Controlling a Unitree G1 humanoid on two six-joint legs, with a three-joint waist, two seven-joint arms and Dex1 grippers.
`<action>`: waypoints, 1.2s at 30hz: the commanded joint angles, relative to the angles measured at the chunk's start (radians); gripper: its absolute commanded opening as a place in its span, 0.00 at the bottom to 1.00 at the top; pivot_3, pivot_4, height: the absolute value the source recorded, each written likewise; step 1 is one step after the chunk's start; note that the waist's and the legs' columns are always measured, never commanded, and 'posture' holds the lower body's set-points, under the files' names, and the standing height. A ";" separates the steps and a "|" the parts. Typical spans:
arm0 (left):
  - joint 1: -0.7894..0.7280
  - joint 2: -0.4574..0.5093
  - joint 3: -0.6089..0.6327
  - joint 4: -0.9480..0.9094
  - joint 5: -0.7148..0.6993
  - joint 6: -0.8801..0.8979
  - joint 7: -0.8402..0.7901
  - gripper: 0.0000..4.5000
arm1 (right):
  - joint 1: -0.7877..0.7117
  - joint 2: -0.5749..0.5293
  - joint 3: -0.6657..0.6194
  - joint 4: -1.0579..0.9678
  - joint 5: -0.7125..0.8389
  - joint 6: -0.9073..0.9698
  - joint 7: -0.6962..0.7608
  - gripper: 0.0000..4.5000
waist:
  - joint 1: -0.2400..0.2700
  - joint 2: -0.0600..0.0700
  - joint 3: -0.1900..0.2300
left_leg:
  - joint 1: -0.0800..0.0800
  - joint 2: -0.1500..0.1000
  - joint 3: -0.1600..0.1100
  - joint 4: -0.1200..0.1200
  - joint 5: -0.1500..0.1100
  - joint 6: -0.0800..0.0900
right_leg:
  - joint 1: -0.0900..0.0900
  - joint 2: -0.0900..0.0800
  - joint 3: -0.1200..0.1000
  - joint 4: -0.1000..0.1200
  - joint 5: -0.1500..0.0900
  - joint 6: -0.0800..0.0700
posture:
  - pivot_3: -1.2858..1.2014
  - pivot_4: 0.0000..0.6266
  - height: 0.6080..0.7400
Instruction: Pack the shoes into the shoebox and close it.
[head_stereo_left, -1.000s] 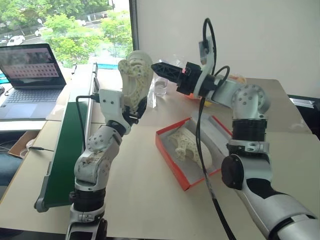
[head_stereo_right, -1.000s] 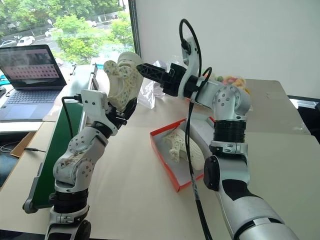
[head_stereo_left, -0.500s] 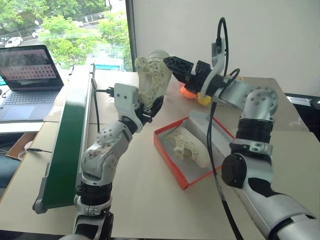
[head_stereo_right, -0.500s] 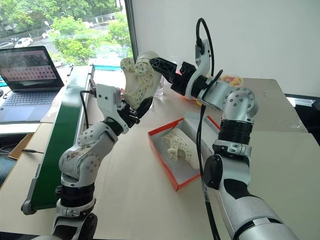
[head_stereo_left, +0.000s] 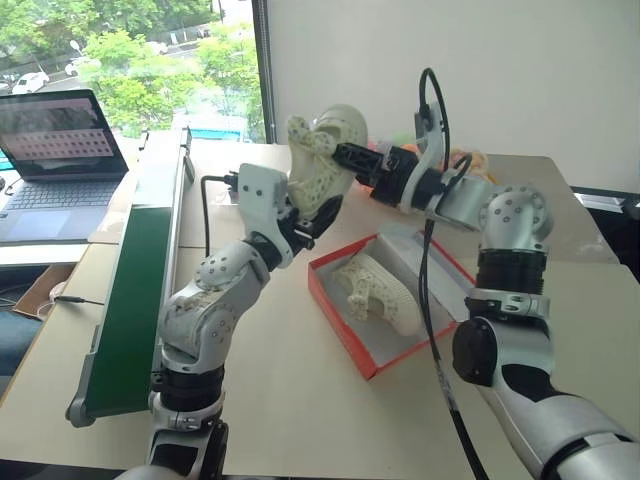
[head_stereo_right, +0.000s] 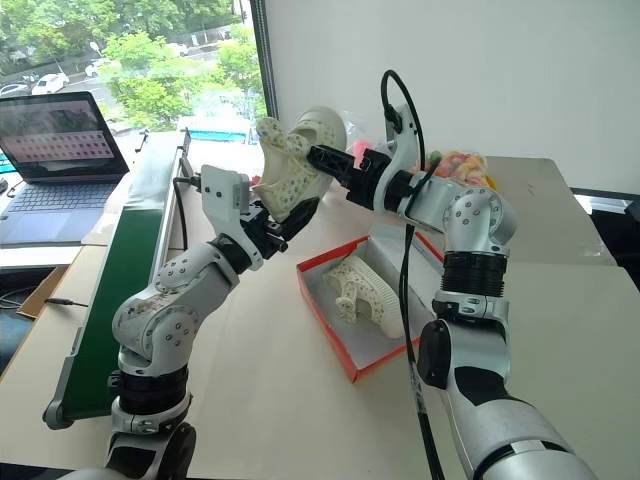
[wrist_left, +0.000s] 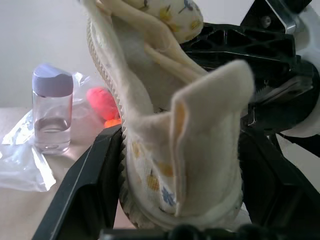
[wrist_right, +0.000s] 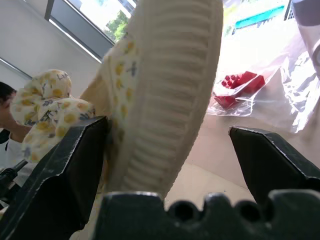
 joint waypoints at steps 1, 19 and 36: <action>-0.033 -0.007 -0.010 -0.079 -0.030 -0.022 -0.016 0.65 | -0.011 -0.007 0.012 0.006 -0.004 -0.021 0.012 1.00 | 0.000 0.000 0.000 | 0.000 0.000 0.000 0.000 0.000 0.000 | 0.000 0.000 0.000 0.000 0.000 0.000 | 0.52 0.24 1.00; 0.014 0.021 0.000 -0.062 -0.084 0.028 -0.025 0.88 | -0.036 0.014 -0.025 -0.038 0.059 -0.037 0.017 0.17 | 0.000 0.000 0.000 | 0.000 0.000 0.000 0.000 0.000 0.000 | 0.000 0.000 0.000 0.001 0.000 0.000 | 0.52 0.24 1.00; 0.088 0.394 0.125 -0.062 -0.139 0.078 -0.222 1.00 | 0.062 -0.384 0.308 -0.212 0.050 0.114 0.475 0.11 | 0.003 0.001 0.001 | 0.000 0.000 -0.001 -0.001 0.000 0.000 | 0.001 0.000 -0.001 -0.002 -0.001 0.000 | 0.52 0.24 1.00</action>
